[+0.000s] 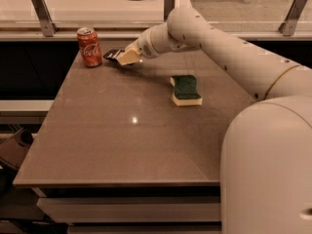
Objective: Move rxbar chocolate near coke can
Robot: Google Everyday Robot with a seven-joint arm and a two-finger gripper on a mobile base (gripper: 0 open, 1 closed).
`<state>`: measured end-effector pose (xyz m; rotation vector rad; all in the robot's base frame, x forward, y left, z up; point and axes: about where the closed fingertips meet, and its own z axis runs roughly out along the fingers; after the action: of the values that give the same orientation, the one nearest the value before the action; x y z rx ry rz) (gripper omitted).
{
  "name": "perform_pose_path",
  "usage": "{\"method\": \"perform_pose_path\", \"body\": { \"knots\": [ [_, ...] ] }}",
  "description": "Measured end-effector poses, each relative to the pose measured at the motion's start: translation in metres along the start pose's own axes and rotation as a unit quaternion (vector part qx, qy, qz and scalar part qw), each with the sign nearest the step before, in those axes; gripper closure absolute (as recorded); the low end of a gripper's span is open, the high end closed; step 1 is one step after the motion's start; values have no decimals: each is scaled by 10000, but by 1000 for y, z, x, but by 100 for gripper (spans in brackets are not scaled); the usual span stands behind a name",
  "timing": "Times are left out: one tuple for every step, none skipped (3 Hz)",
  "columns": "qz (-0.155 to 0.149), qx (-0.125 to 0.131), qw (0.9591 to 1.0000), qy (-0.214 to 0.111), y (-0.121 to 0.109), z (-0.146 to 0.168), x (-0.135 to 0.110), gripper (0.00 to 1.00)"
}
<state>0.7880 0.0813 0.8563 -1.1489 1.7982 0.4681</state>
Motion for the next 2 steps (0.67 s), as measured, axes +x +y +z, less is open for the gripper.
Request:
{"method": "perform_pose_path", "body": {
  "knots": [
    [-2, -21, 10000, 4, 2, 2, 0, 84],
    [-1, -44, 10000, 9, 4, 5, 1, 60]
  ]
}}
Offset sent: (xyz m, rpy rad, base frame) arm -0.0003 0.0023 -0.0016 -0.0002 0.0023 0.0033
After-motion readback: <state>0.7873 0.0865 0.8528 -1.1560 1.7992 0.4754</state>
